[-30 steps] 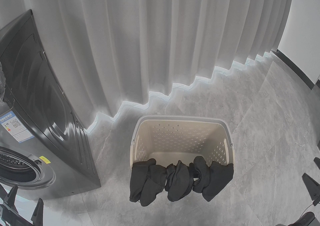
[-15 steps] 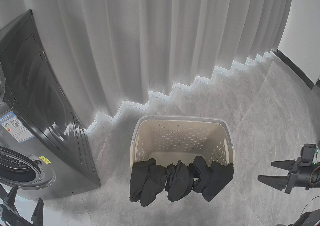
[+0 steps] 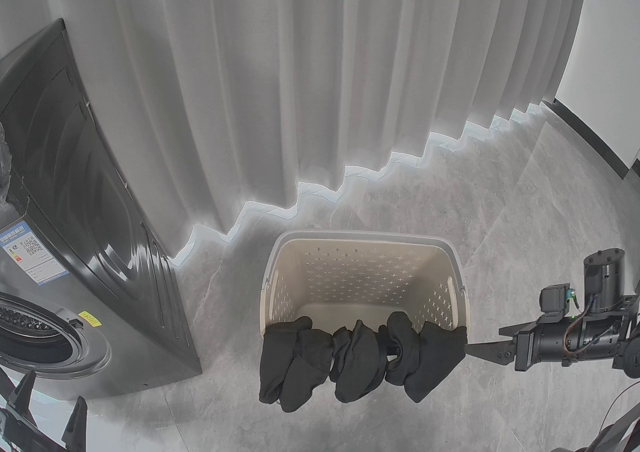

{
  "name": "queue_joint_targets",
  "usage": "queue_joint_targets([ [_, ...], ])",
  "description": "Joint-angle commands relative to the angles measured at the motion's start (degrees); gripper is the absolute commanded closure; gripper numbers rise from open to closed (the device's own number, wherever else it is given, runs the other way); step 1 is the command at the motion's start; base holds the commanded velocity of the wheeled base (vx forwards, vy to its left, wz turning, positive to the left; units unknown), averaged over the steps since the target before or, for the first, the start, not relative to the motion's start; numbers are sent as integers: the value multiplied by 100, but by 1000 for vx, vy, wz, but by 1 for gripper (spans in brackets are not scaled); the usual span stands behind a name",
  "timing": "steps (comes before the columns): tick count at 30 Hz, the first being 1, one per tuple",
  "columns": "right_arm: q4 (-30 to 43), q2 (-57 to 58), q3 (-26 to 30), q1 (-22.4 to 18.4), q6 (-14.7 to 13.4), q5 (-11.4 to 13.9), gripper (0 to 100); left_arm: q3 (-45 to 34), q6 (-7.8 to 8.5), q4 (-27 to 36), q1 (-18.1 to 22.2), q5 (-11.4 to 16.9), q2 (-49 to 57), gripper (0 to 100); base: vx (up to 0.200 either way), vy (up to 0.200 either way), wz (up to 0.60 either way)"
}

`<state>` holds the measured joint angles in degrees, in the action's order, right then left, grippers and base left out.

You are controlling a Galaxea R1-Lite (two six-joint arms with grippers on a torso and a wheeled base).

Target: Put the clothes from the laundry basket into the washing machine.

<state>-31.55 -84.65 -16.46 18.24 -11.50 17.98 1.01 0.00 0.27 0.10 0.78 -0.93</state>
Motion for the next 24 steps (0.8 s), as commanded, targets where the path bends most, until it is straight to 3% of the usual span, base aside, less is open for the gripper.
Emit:
queue_joint_targets([
  [1,-343,-781,-7,31,-37,-40,0,-92,0,0,-1,1,75,0,0,0,0],
  [8,-1275,-1651,20,171,-28,-251,0,-92,0,0,-1,1,75,0,0,0,0],
  [19,-2180,-2416,-42,259,-46,-295,0,-92,0,0,-1,1,75,0,0,0,0],
  [24,-2655,-2829,-121,259,-55,-515,0,-92,0,0,-1,1,75,0,0,0,0],
])
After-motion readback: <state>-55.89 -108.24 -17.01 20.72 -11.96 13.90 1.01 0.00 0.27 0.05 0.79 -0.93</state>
